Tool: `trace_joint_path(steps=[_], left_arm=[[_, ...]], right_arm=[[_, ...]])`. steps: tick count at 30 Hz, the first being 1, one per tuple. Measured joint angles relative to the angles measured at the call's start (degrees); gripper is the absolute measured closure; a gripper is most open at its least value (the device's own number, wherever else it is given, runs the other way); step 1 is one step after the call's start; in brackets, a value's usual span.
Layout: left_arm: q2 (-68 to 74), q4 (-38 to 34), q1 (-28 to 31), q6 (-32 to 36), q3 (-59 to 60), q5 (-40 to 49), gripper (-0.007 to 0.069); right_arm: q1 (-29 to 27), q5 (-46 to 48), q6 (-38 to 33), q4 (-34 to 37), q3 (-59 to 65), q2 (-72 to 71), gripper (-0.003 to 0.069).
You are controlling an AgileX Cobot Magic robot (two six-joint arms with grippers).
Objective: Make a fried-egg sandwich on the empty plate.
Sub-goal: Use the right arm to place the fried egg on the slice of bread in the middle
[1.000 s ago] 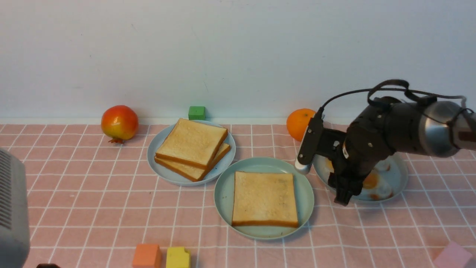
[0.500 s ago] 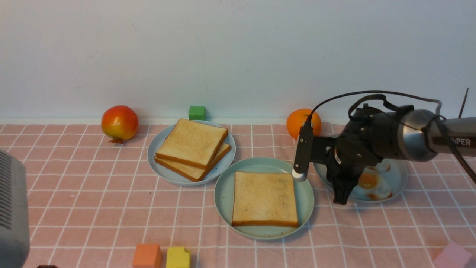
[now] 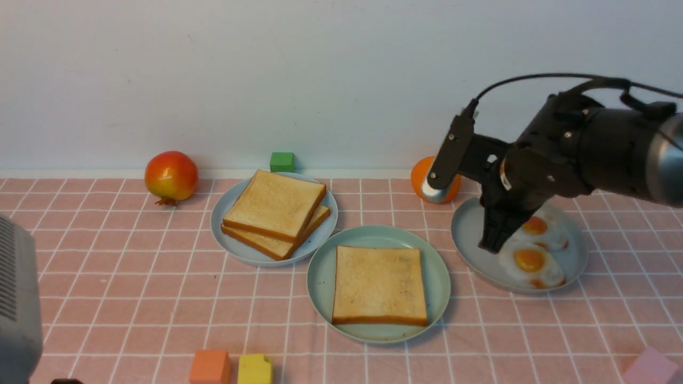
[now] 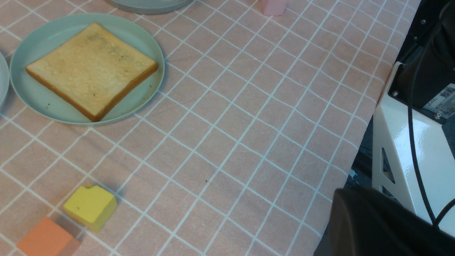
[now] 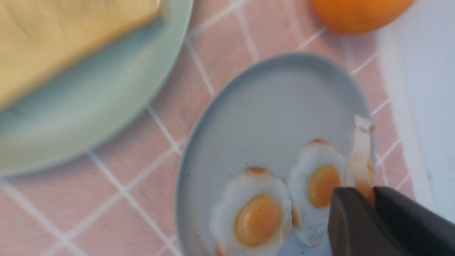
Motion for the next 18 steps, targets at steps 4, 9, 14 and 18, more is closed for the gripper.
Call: trace_joint_path(steps=[4,9,14,18], left_arm=[[0.0,1.3,0.0,-0.6,0.0,-0.5,0.0613],[0.0,1.5,0.0,-0.8,0.0,-0.6,0.0613],[0.0,1.5,0.0,-0.8,0.0,-0.6,0.0613],[0.0,1.3,0.0,-0.8,0.0,-0.6,0.0613]], right_arm=[[9.0,2.1,6.0,2.7,0.0,-5.3,0.0574],[17.8,1.6,9.6,3.3,0.0,-2.6,0.0574],[20.3,-1.3,15.2,-1.7,0.1,3.3,0.0574],[20.3,-4.9,23.4,-10.5,0.1,8.5,0.0574]])
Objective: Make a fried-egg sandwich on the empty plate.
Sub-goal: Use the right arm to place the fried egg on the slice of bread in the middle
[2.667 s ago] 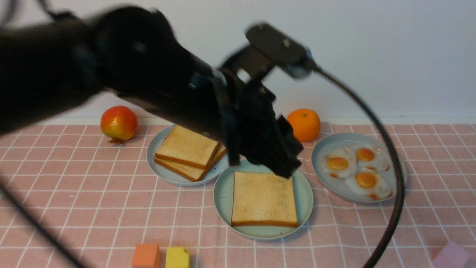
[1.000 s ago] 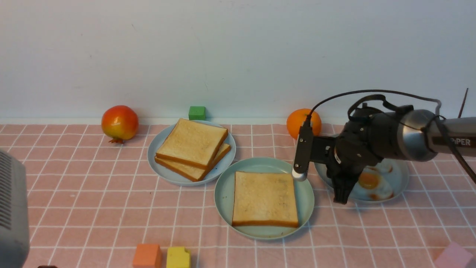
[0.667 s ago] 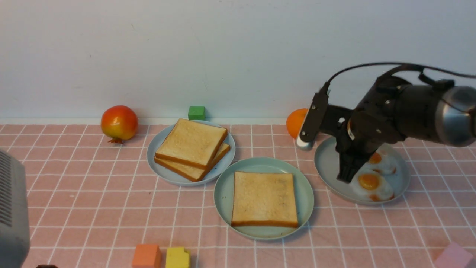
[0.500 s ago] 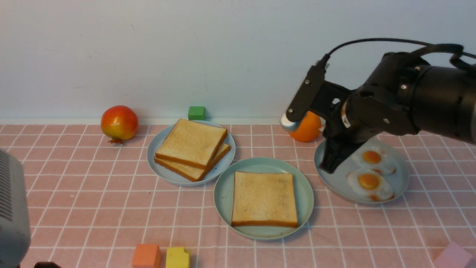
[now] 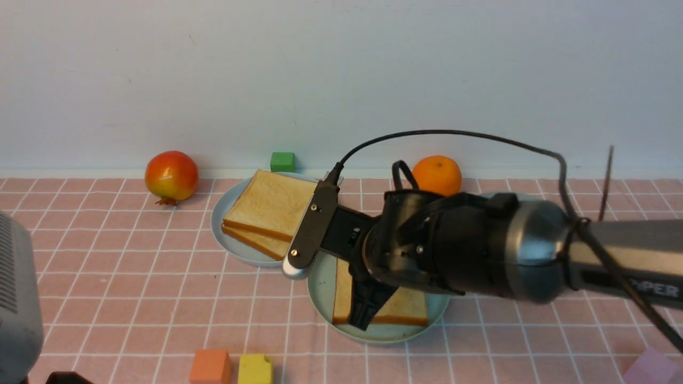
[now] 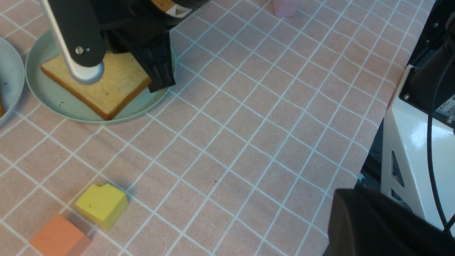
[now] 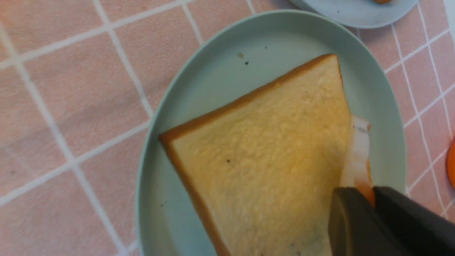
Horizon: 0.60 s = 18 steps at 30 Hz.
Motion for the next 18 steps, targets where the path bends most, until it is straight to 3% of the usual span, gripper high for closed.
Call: trace_joint_path(steps=[6,14,18], left_arm=[[0.0,-0.3,0.0,0.0,0.0,0.0,0.0613],[0.0,-0.5,0.0,0.0,0.0,0.0,0.0613],[0.0,-1.5,0.0,0.0,0.0,0.1,0.0613]], right_arm=[[0.0,-1.9,8.8,-7.7,0.0,3.4,0.0574],[0.5,-1.7,10.3,-8.9,0.0,3.5,0.0550],[2.4,-0.5,10.6,-8.9,0.0,3.5,0.0410]])
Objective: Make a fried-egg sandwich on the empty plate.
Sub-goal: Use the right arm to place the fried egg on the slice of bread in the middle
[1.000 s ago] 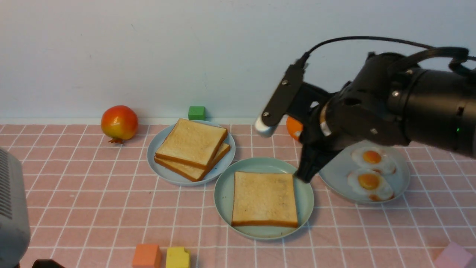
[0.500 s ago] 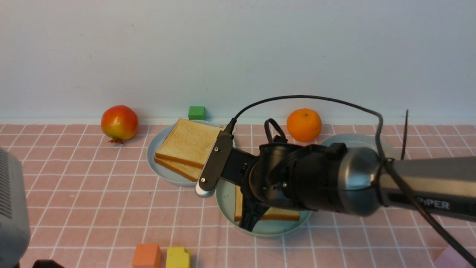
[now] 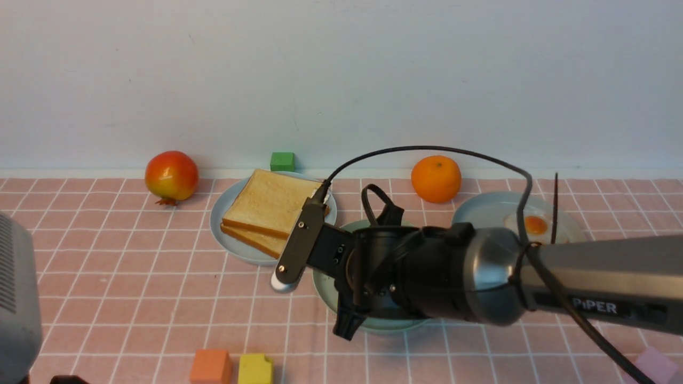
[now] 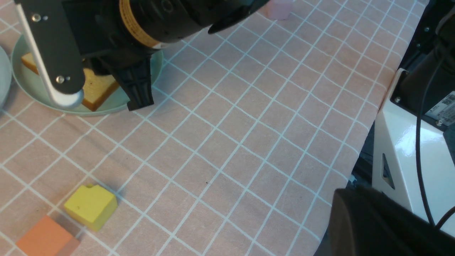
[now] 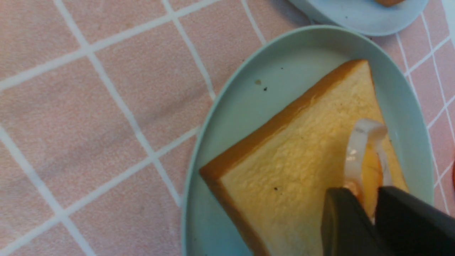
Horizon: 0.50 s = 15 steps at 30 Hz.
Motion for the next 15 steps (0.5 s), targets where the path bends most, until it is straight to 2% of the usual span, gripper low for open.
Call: trace_joint_path(steps=[1,2,4,8,11,15], left_arm=[[0.0,0.0,0.0,0.0,0.0,0.1,0.0613],[0.0,0.0,0.0,0.0,0.0,0.1,0.0613],[0.0,0.0,0.0,0.0,0.0,0.3,0.0613],[0.0,0.2,0.0,-0.1,0.0,0.5,0.0613],[0.1,0.5,0.0,-2.0,0.0,0.5,0.0613],[6.0,6.9,0.1,-9.8,-1.6,0.4,0.0613]], right_arm=[[0.4,0.2,0.0,0.0,0.0,0.0,0.0379],[1.4,1.5,0.0,-0.4,0.0,0.0,0.0293],[2.7,3.2,0.2,-1.2,0.0,-0.3,0.0182],[4.8,7.1,1.8,-1.3,0.0,-3.3,0.0062],[6.0,10.4,2.8,-0.9,0.0,-7.6,0.0053],[7.4,20.3,3.2,3.4,0.0,-18.2,0.0144]])
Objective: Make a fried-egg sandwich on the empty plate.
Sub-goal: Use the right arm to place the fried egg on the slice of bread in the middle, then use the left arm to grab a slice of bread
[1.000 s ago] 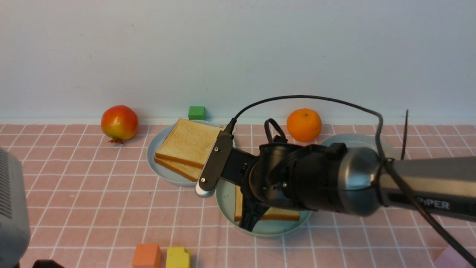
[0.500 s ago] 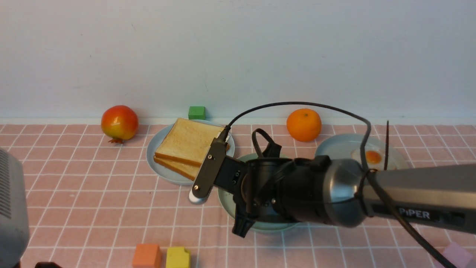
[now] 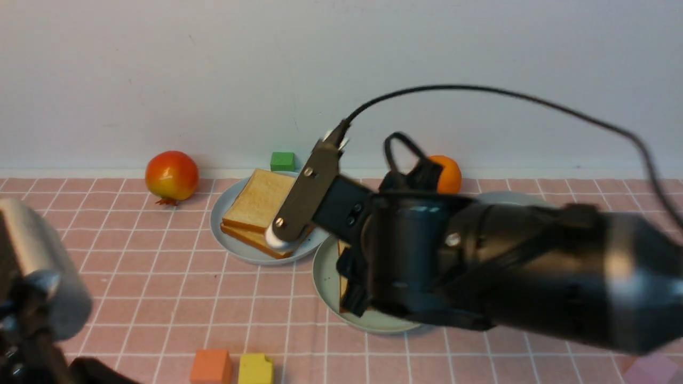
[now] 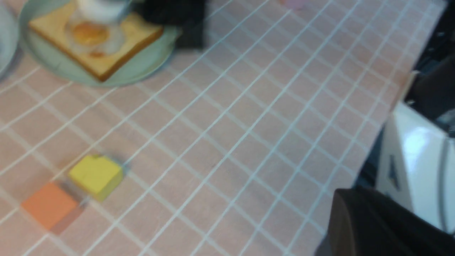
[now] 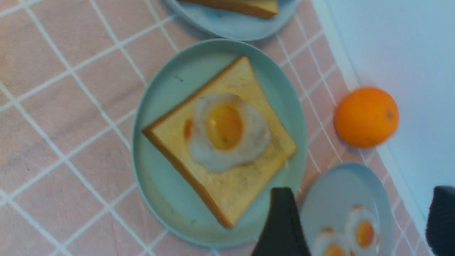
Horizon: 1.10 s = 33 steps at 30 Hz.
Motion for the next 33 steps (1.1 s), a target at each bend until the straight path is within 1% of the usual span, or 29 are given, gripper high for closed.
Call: trace_joint_path(steps=[2,3,4,5,6,7,8,9,10,11,12,14,18,19,21,24,25,26,28,29,30,31,32,33], left_arm=[[6.3,5.7,0.1,-3.4,-2.3,0.1,0.0613],[11.7,8.9,0.5,-5.0,-4.3,0.3,0.0613],[14.9,9.8,1.1,-5.6,-5.8,0.6,0.0613],[17.4,10.0,2.0,-6.0,-7.5,0.8,0.0613],[21.4,9.9,3.3,-5.6,-9.6,1.1,0.0613],[22.9,9.7,3.6,-5.5,-10.4,1.1,0.0613],[26.3,8.5,5.1,-4.4,-12.6,1.2,0.0613],[32.0,4.5,8.6,-0.8,-17.1,1.2,0.0613],[34.5,2.3,10.5,1.2,-19.4,1.1,0.0613],[35.0,1.9,11.2,1.9,-19.9,1.1,0.0613],[38.1,-0.7,13.3,3.5,-22.5,1.1,0.0613],[42.4,-2.2,15.6,4.6,-26.3,1.0,0.0613],[49.5,-0.6,16.2,4.4,-32.0,0.6,0.0613],[51.0,0.4,16.0,3.3,-33.5,0.4,0.0613],[55.0,3.9,15.2,-1.5,-37.2,-0.3,0.0613],[60.1,9.8,15.1,-7.1,-42.7,-1.1,0.0613],[62.3,12.1,15.1,-8.5,-44.6,-1.2,0.0610],[63.0,12.5,15.1,-8.8,-45.4,-1.2,0.0610],[67.0,15.8,15.1,-9.3,-49.9,-1.5,0.0576],[68.9,16.7,15.1,-9.3,-51.7,-1.7,0.0550],[69.2,16.9,15.1,-9.3,-52.0,-1.7,0.0545],[72.6,18.3,15.1,-9.5,-54.5,-2.0,0.0484],[74.3,19.0,15.1,-9.5,-55.9,-2.1,0.0447],[74.7,19.1,15.1,-9.6,-56.3,-2.2,0.0440]], right_arm=[[0.0,7.3,0.0,4.2,0.0,-7.1,0.0242],[-0.1,12.0,0.0,7.4,0.0,-11.1,0.0306],[-0.1,14.2,0.0,9.3,0.0,-13.9,0.0352],[-0.1,15.7,0.0,11.2,0.0,-17.3,0.0413],[-0.1,16.7,0.0,13.1,0.0,-19.4,0.0449],[-0.1,16.9,0.0,13.6,0.0,-20.8,0.0474],[-0.1,17.8,0.0,16.8,0.0,-24.8,0.0547],[-0.1,18.4,0.0,20.1,0.2,-30.8,0.0638],[-0.1,18.4,0.0,21.4,0.7,-34.1,0.0658],[-0.1,18.5,0.0,22.0,1.0,-35.5,0.0661],[-0.1,18.7,0.1,23.3,2.0,-39.5,0.0664],[-0.1,19.2,1.3,24.4,3.9,-45.6,0.0662],[-0.1,19.3,4.6,25.2,8.9,-53.6,0.0655],[-0.1,18.8,5.0,25.5,10.0,-54.5,0.0655],[-0.1,17.2,5.4,27.1,13.0,-55.8,0.0653],[-0.1,15.9,5.5,28.9,14.9,-56.0,0.0651],[-0.1,15.5,5.1,29.8,15.4,-56.0,0.0651],[-0.1,15.4,4.9,30.0,15.4,-56.0,0.0652],[-0.1,15.2,4.1,31.3,15.5,-56.0,0.0650],[-0.1,15.2,3.8,31.7,15.5,-56.0,0.0650],[-0.1,15.2,3.6,31.7,15.5,-56.0,0.0650],[-0.1,15.1,3.4,32.4,15.5,-56.0,0.0650],[-0.1,15.1,3.4,32.8,15.5,-56.0,0.0650],[-0.1,15.1,3.4,32.8,15.5,-56.0,0.0649]])
